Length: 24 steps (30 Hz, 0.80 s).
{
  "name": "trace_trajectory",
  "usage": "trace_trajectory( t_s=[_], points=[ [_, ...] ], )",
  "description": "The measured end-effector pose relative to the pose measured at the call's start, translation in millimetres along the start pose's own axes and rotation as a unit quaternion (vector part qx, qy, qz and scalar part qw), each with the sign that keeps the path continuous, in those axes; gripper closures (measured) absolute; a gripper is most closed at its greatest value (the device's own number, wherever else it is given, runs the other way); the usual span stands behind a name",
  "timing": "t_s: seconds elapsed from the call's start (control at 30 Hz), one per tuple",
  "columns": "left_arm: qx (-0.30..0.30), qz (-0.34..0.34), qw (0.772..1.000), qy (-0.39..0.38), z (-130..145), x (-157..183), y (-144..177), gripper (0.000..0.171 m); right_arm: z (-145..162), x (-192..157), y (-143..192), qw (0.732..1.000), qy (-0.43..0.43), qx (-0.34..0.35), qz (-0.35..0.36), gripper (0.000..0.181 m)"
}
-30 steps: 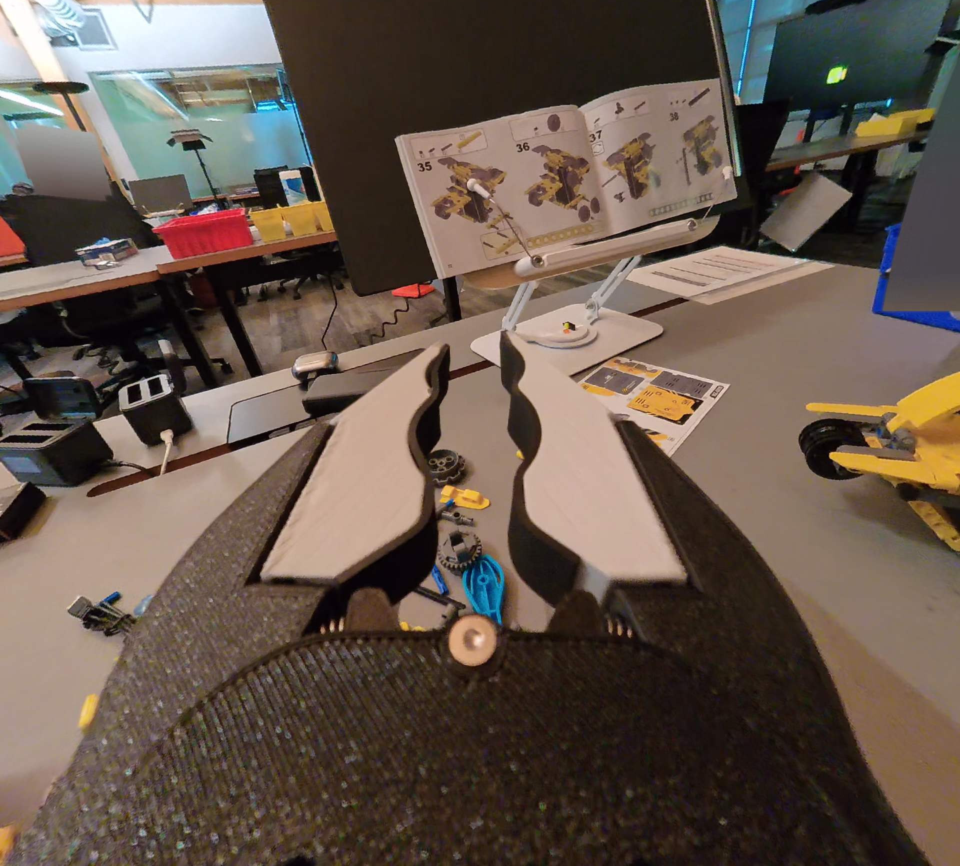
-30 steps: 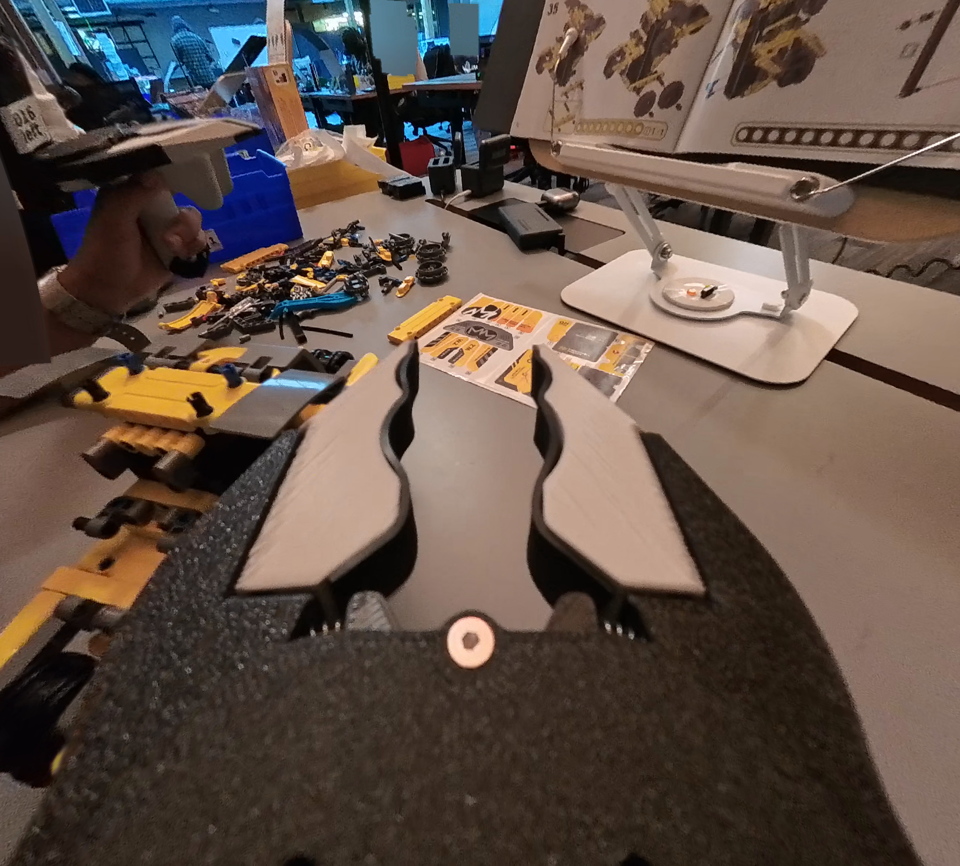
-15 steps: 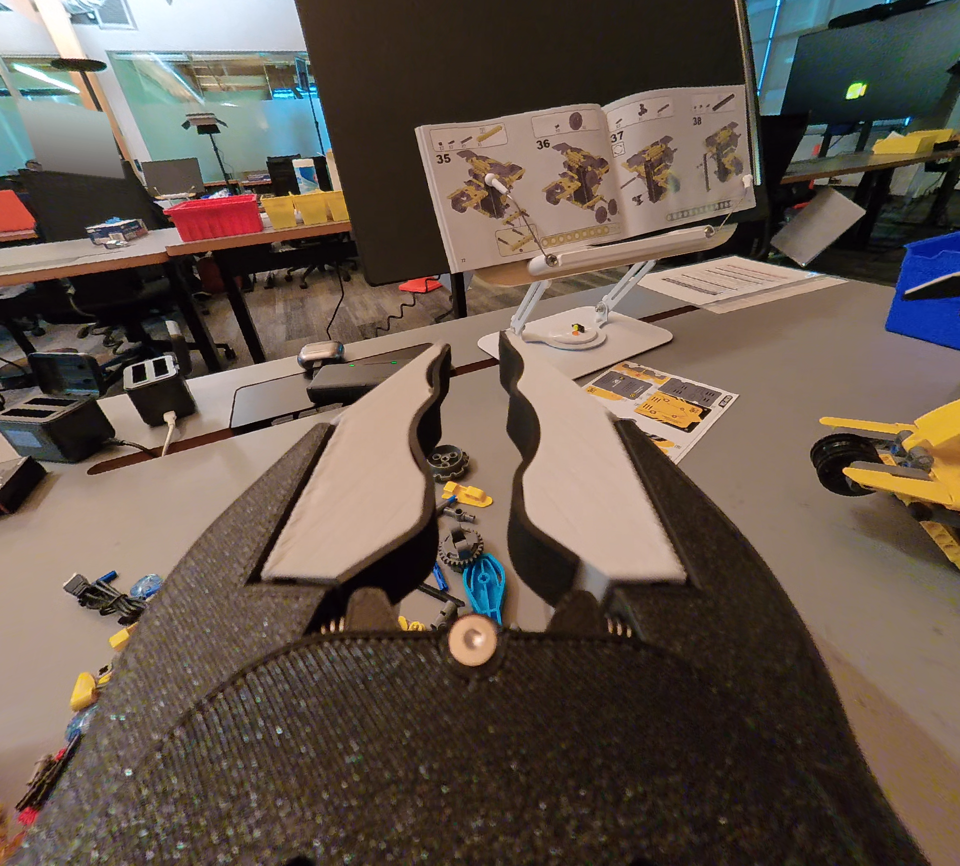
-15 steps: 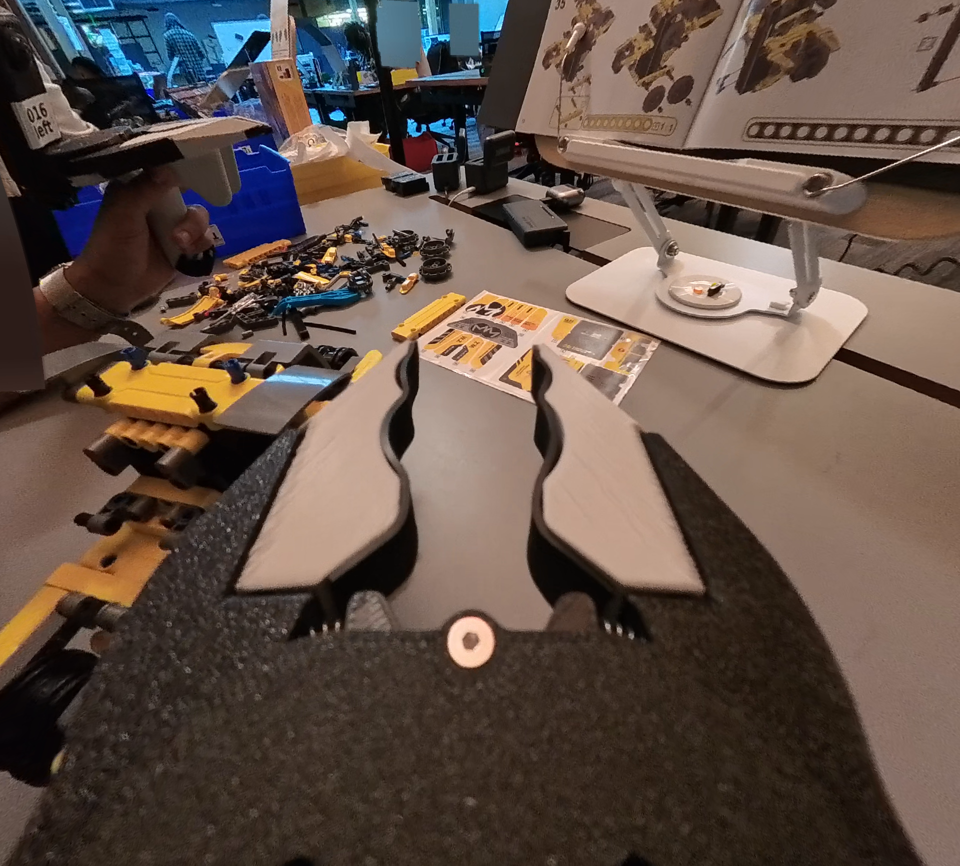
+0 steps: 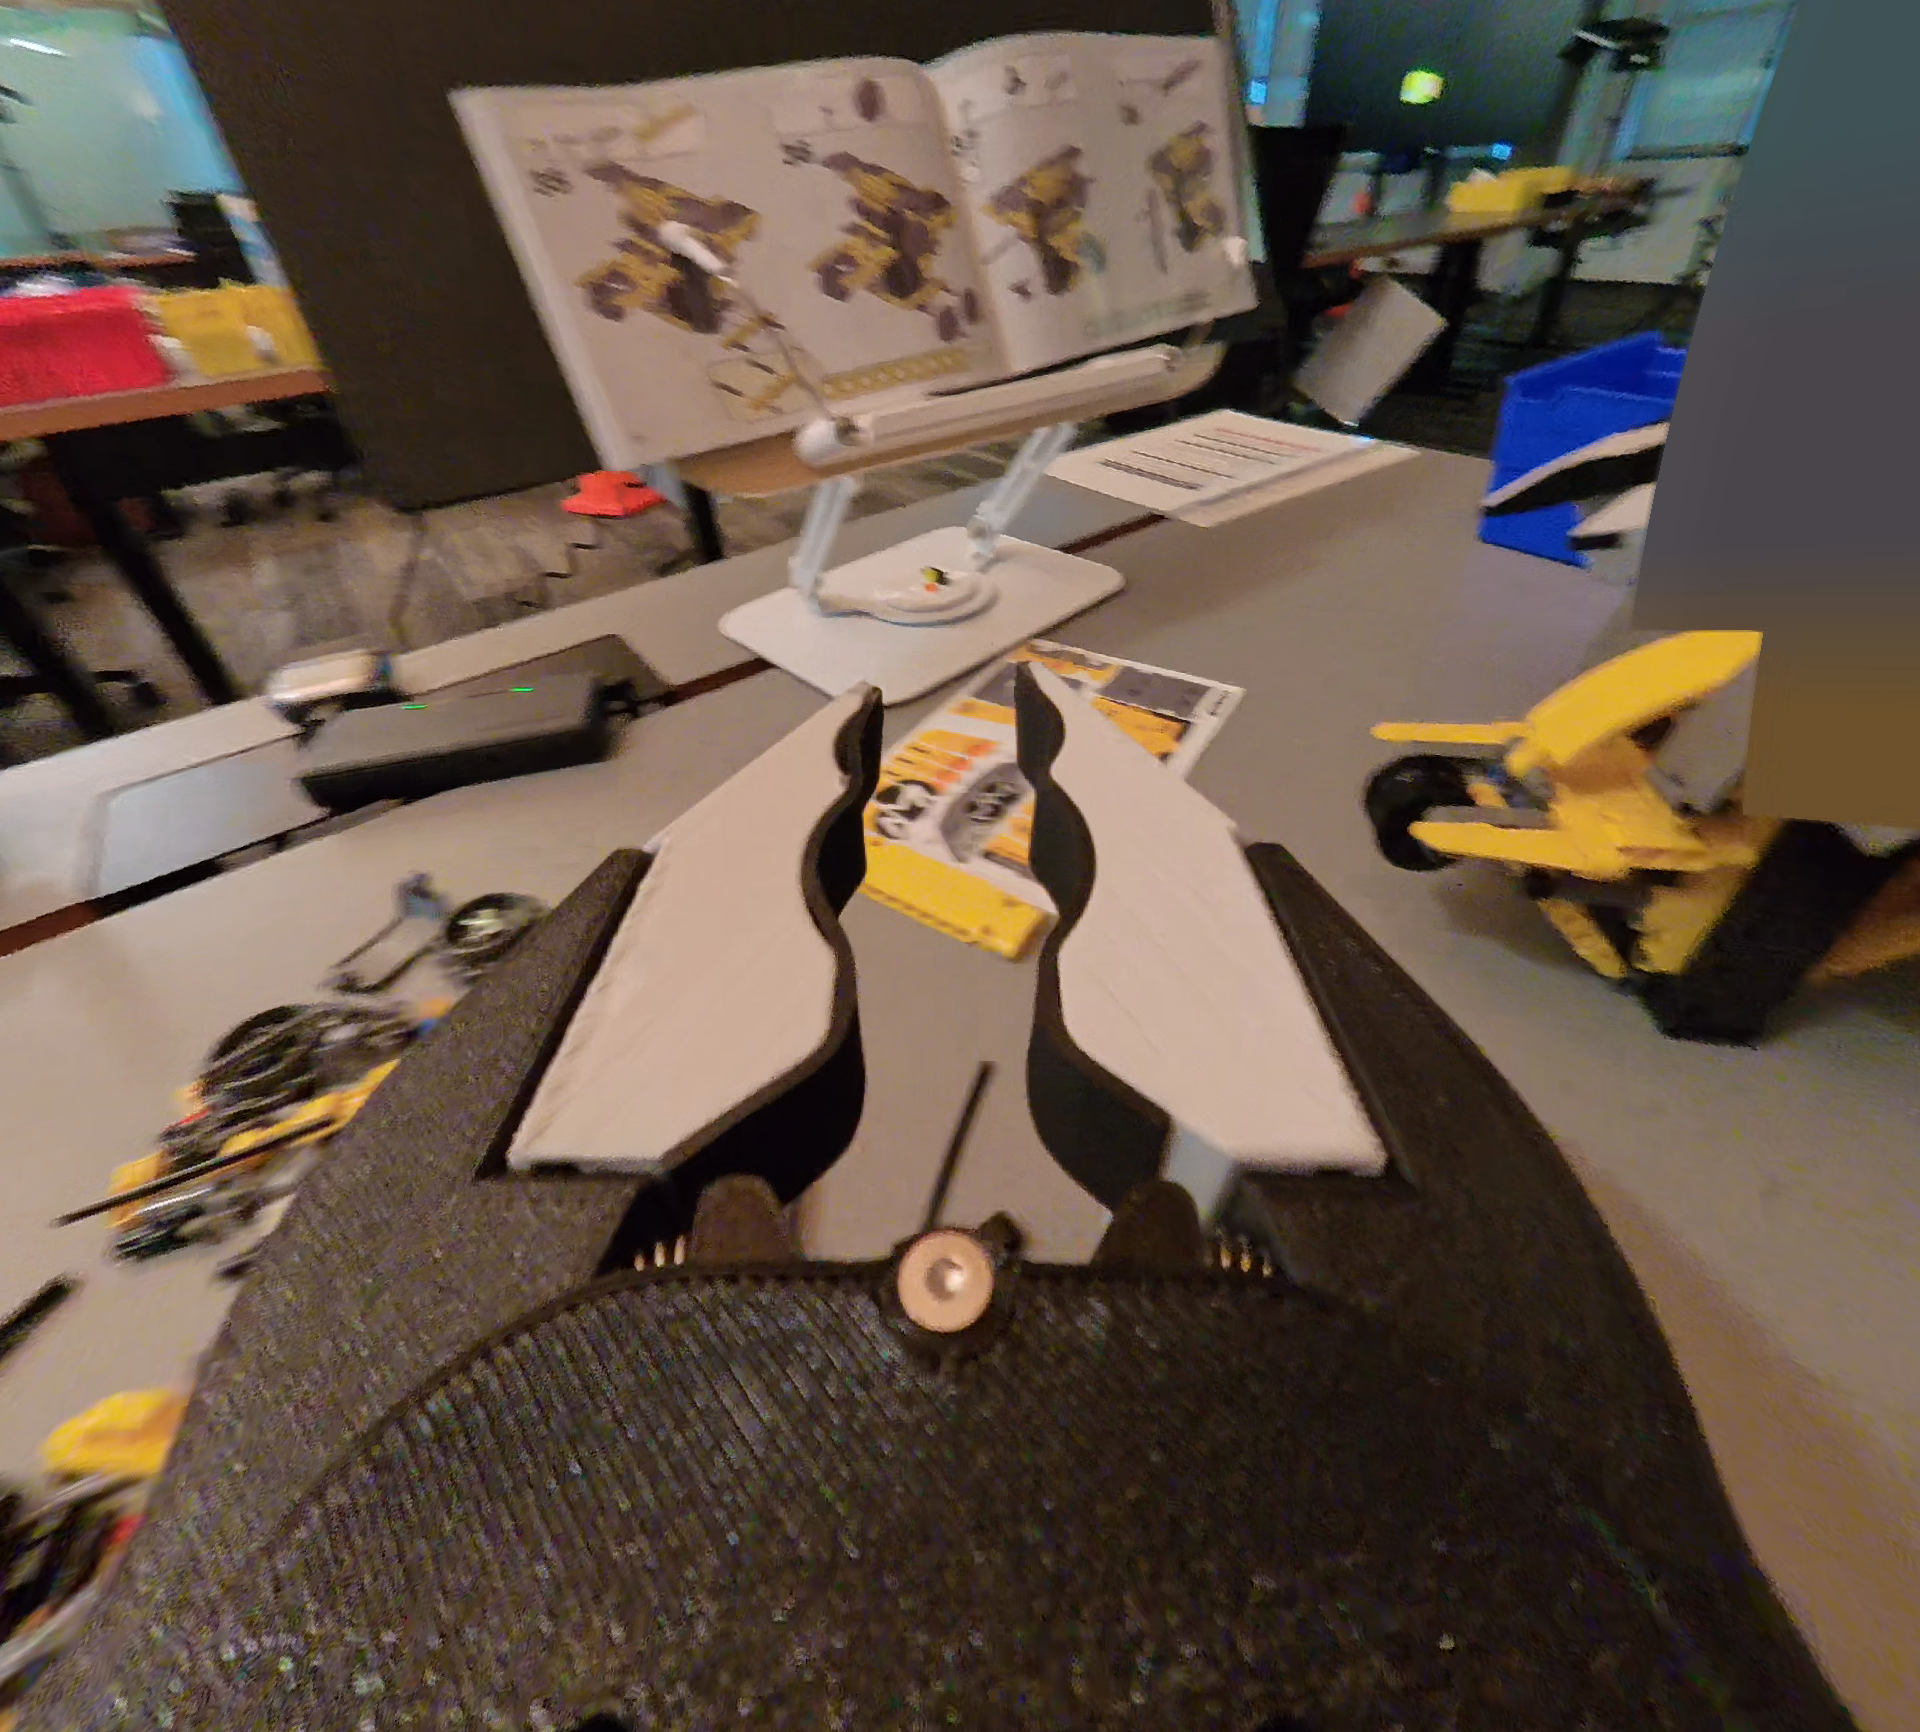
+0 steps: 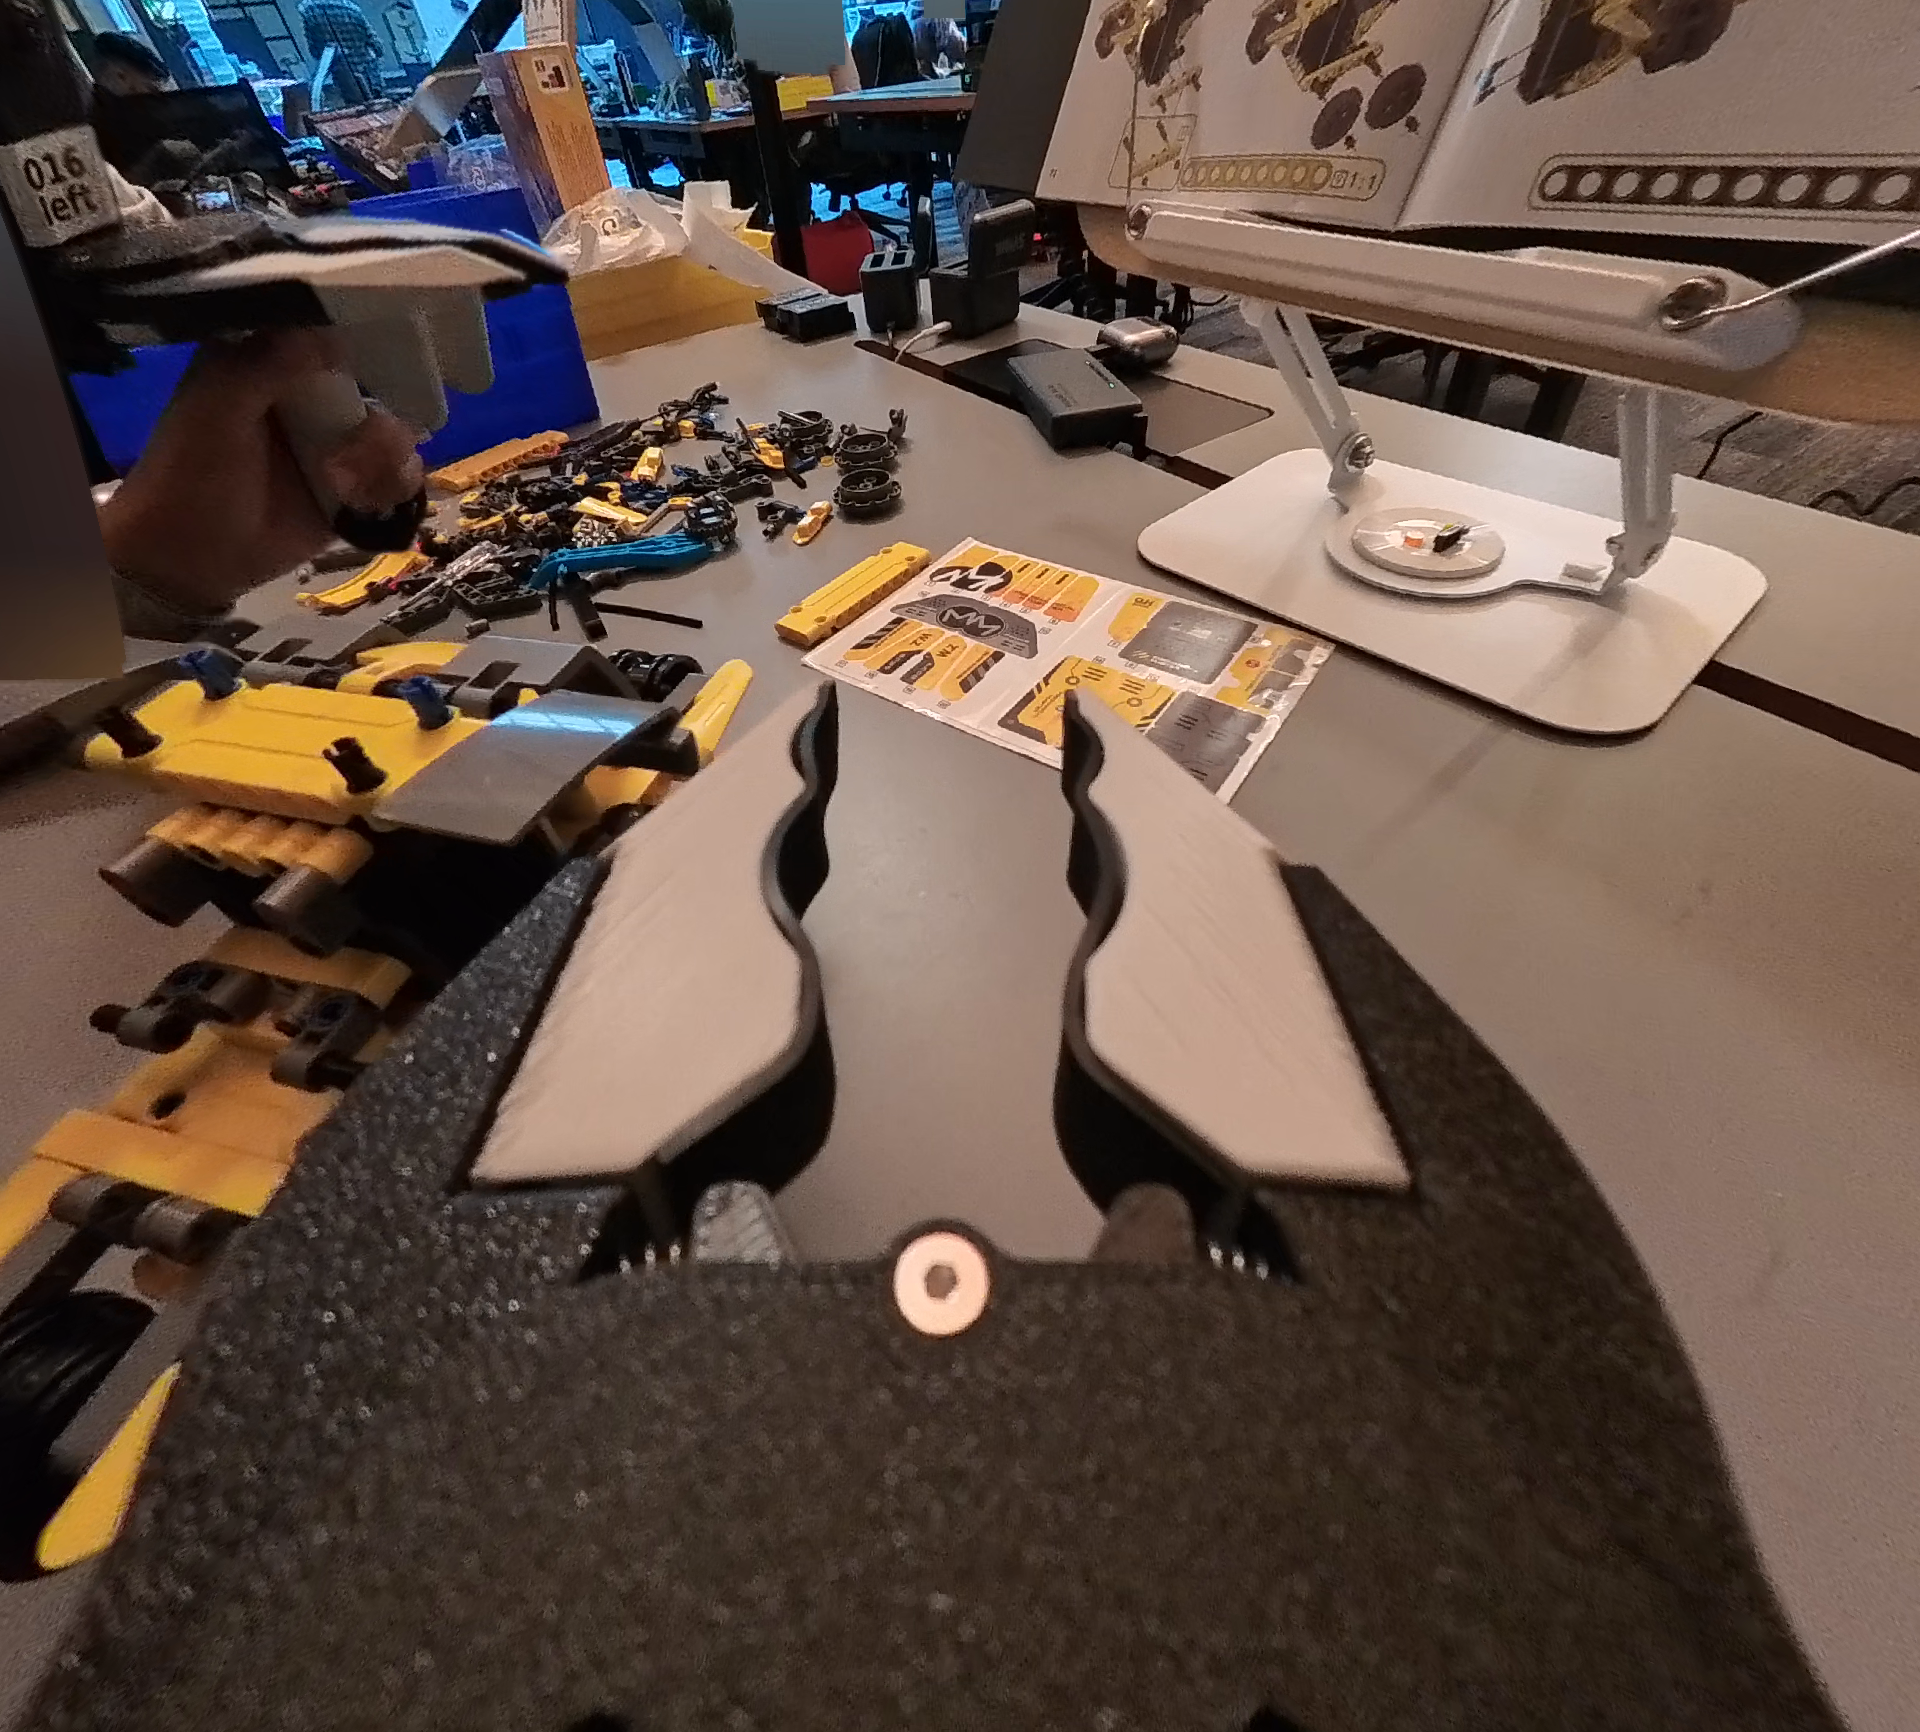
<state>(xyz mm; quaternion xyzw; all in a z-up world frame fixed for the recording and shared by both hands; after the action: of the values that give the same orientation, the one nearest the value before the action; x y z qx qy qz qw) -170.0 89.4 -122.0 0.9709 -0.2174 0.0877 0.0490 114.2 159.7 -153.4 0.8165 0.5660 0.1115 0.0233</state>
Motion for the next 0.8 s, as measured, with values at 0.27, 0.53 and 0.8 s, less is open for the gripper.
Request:
trace_trajectory(
  t_s=[0.27,0.53,0.8],
  points=[
    [0.082,0.197,0.971,0.107,-1.1,142.2,12.6,0.147,-1.8,11.6,6.3,1.0,-0.001,0.006,0.031,0.138],
    [0.067,0.079,0.995,-0.01,22.1,121.9,13.7,0.15,6.9,3.9,-3.2,1.0,-0.03,0.002,-0.004,0.138],
    [0.046,0.234,0.971,-0.022,29.3,162.6,28.8,0.171,-5.2,-4.3,-0.4,0.999,0.035,-0.006,0.01,0.139]
  ],
)
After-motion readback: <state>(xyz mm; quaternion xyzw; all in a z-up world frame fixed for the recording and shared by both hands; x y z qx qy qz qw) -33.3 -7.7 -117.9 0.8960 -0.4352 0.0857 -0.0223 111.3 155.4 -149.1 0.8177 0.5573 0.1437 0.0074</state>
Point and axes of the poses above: each gripper's, where its closed fingertips meet, y back along the fingers, z out of its underside, x = y × z across the jaws, the point moved 3 cm from there along y, back along the fingers, and after that the axes turned 14 degrees about y, right-handed, at the moved point
